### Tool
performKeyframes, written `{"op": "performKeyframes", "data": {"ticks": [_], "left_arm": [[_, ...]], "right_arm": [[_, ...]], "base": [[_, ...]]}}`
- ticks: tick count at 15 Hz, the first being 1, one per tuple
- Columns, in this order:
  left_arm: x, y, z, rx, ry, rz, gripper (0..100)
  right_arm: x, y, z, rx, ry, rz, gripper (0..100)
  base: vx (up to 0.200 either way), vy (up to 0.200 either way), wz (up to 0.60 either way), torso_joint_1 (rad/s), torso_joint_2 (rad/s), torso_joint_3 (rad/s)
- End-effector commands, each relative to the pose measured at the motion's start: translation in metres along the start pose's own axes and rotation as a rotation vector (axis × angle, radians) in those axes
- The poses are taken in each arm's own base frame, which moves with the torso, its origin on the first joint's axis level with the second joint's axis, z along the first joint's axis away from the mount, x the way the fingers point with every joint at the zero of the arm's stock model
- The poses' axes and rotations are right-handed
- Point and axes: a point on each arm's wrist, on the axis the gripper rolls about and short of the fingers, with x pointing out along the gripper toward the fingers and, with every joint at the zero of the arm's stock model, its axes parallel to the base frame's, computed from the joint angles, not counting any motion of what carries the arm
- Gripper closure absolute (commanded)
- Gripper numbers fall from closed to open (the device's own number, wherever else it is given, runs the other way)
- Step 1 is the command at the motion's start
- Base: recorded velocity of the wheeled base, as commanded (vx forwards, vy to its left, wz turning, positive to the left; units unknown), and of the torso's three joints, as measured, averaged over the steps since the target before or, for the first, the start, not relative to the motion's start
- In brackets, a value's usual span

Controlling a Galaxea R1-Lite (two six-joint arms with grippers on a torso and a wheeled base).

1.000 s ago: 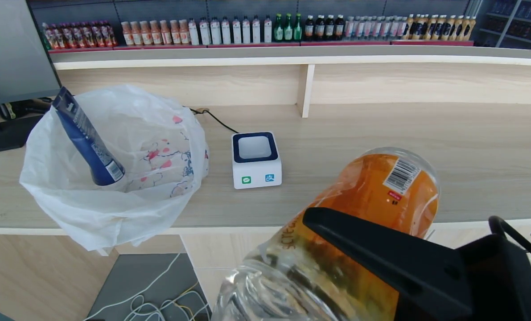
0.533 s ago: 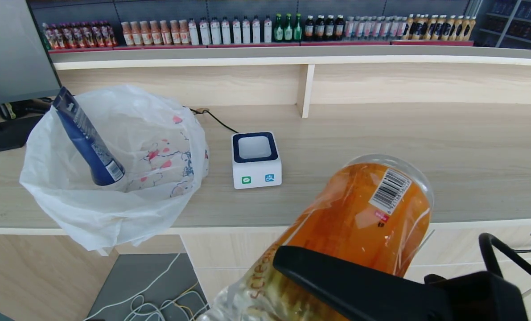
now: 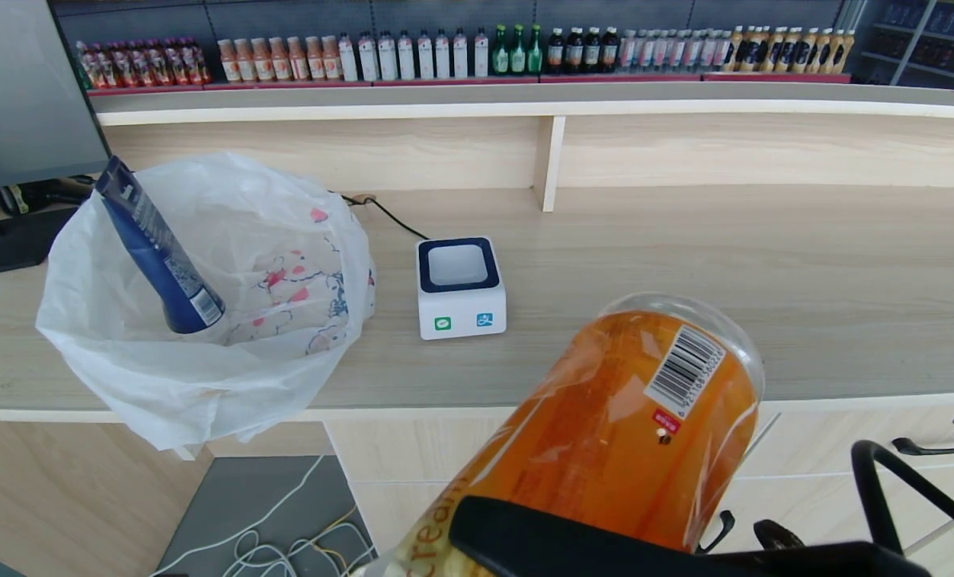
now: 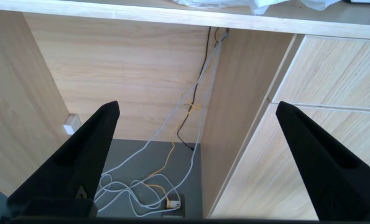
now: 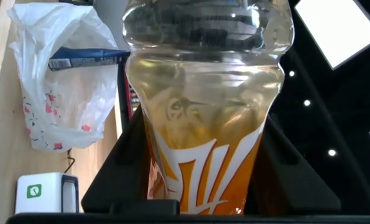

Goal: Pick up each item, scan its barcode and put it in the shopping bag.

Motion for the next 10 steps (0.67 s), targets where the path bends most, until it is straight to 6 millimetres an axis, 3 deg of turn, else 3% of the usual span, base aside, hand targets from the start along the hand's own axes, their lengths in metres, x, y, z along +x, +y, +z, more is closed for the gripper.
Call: {"op": "performKeyframes", "data": {"ticks": [1,10], "left_arm": [[0.0,0.0,0.0,0.0,0.0,-0.002,0],[0.0,0.0,0.0,0.0,0.0,0.0,0]], "right_arm": [[0.001,0.0016,0.0012,0.0,-0.003,0.004,100],[0.002,0.0037,0.0014,0.026,-0.002,0.011,100]], "base": [[0.0,0.0,0.0,0.0,0.0,0.0],[0.0,0.0,0.0,0.0,0.0,0.0]]}}
